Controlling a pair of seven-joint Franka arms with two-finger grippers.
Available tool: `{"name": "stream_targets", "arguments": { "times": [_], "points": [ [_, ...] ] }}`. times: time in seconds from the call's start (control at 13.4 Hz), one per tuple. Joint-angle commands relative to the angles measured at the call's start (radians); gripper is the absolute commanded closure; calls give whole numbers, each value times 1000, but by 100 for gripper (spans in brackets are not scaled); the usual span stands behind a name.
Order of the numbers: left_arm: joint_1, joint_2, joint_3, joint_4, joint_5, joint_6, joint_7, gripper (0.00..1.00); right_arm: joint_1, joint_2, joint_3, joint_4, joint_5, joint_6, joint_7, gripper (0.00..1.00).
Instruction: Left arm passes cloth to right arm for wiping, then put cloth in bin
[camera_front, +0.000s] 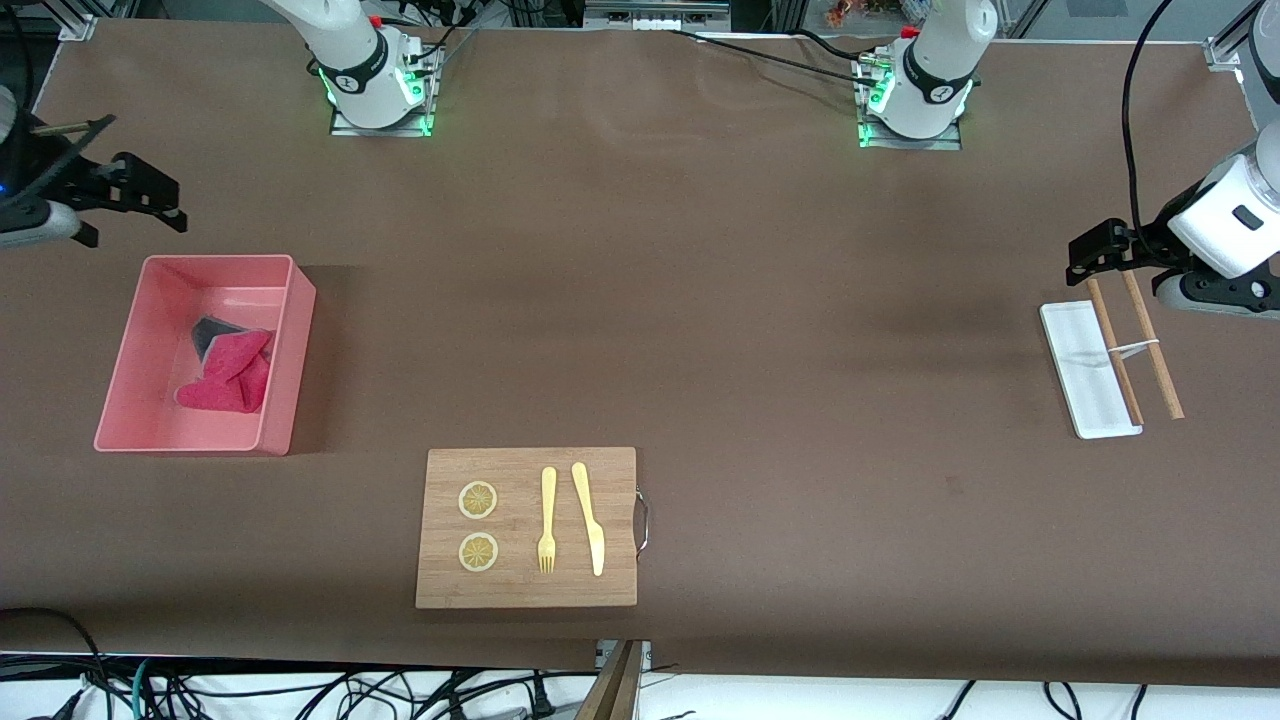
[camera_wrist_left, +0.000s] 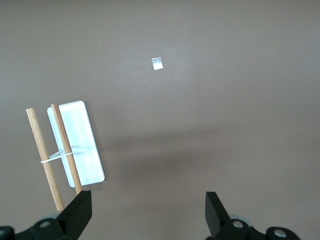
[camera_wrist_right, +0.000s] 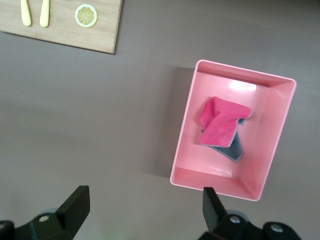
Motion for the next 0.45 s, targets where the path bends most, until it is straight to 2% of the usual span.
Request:
{"name": "stream_targets", "arguments": {
  "times": [0.0, 0.37],
  "points": [
    [1, 7, 0, 24, -17, -21, 23, 0, -4, 11, 15, -10, 9, 15, 5, 0],
    [1, 7, -2, 24, -17, -23, 23, 0, 5, 14, 17, 8, 7, 1, 7, 0]
  ]
}}
